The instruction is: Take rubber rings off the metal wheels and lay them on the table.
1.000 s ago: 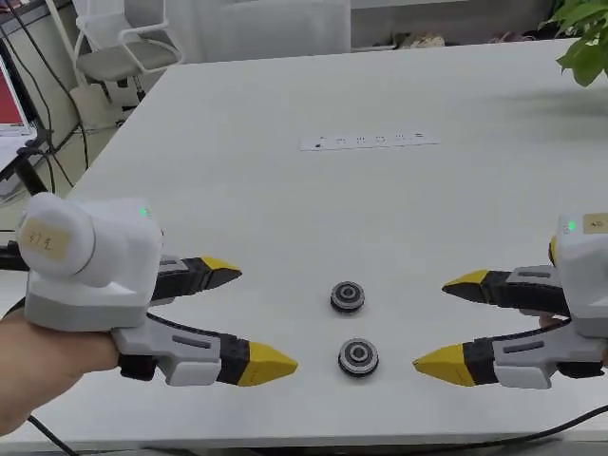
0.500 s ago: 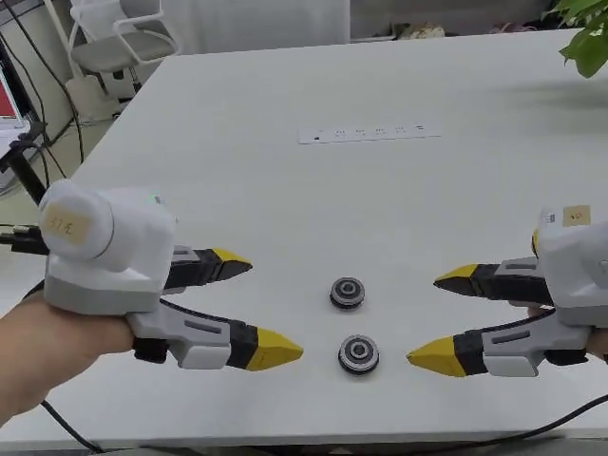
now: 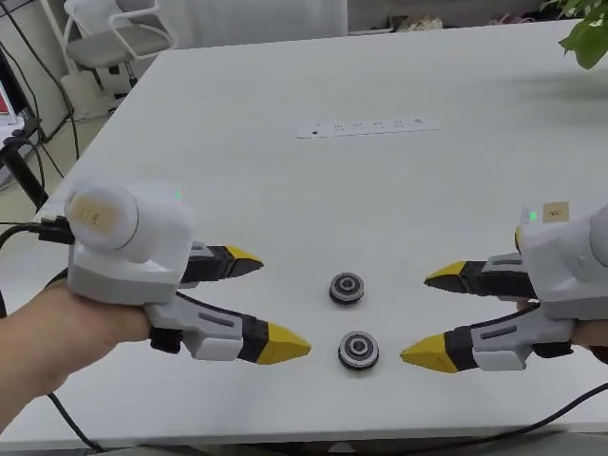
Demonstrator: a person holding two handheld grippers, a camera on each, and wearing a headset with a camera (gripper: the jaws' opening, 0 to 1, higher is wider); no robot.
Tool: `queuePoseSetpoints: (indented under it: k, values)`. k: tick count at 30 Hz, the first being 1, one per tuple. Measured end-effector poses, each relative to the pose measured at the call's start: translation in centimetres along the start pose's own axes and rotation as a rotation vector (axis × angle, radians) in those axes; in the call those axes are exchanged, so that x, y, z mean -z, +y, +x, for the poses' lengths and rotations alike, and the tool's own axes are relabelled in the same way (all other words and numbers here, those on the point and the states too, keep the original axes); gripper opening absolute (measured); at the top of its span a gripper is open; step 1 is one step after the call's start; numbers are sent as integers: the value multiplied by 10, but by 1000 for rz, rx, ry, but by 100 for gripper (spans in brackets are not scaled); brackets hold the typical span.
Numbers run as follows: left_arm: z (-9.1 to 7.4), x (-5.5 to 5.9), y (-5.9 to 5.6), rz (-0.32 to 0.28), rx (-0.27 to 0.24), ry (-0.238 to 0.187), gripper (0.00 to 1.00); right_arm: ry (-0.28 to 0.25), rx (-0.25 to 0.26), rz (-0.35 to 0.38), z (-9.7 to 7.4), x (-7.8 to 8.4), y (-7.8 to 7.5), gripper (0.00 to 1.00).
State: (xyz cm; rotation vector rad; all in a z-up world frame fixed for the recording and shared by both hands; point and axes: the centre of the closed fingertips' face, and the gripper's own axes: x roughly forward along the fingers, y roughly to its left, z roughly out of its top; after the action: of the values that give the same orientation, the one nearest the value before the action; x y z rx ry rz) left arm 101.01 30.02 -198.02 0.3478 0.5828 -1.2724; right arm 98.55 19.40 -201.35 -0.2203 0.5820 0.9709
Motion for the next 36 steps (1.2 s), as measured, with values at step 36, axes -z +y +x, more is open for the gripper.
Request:
queuePoseSetpoints:
  k: [36]
  values:
    - [27,1,-6,26,67,49,63,50,-45,-34,14,10,0,56]
